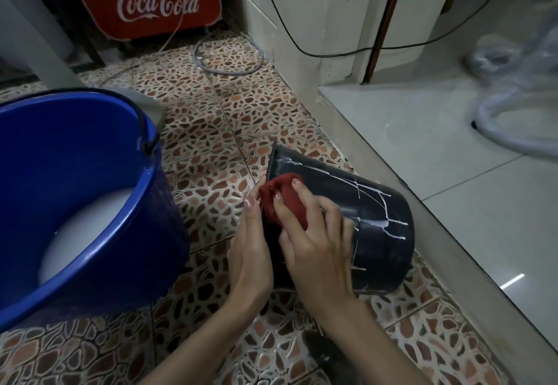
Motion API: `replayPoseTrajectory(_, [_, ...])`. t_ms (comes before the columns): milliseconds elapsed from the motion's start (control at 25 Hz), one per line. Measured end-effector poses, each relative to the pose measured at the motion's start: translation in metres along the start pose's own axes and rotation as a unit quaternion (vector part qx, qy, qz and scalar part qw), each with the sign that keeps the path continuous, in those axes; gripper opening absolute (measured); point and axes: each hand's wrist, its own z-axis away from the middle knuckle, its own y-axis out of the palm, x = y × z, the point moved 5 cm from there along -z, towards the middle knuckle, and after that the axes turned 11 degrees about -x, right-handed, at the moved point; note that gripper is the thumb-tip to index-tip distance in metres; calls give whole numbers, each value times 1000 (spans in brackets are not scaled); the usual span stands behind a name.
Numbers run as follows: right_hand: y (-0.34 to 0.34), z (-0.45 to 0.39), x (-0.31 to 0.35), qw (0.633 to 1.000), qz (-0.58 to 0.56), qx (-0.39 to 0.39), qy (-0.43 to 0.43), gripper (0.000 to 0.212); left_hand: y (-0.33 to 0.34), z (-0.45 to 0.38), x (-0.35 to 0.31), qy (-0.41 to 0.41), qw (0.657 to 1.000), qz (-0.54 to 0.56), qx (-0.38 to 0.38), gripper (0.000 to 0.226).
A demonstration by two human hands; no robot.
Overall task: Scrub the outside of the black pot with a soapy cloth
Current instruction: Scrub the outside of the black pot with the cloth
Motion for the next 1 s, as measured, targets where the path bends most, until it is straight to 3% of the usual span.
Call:
replayPoseTrajectory(120, [6,-6,-19,999,29,-8,32,45,-2,7,-9,21,1000,-19,6,49])
replayPoseTrajectory(360, [-1,27,-125,975,52,-4,216,47,-3,9,-11,9,999,-31,14,38])
replayPoseTrajectory(480, [-20,36,-148,953,-24,-55,298,45,-1,-2,-13,-4,999,-26,38,37])
replayPoseTrajectory(520, [-28,33,-136,955,-61,-81,280,44,1,-6,-15,-4,998,-22,54,38])
replayPoseTrajectory(600, [-36,33,-89,979,-89,-93,156,44,3,-14,-17,0,997,3,82,41])
replayPoseTrajectory(680, [-31,39,-42,994,-86,-60,3,46,4,-16,-16,-7,995,29,92,45])
replayPoseTrajectory(760, [-18,40,-16,995,-67,-24,-70,45,5,-13,-16,-10,994,43,97,50])
replayPoseTrajectory(920, [3,15,-6,999,-29,-7,-23,46,6,-15,-13,2,996,42,77,55])
replayPoseTrajectory(1000, [8,5,-32,999,-19,-1,46,49,6,-15,-10,-7,996,46,73,51])
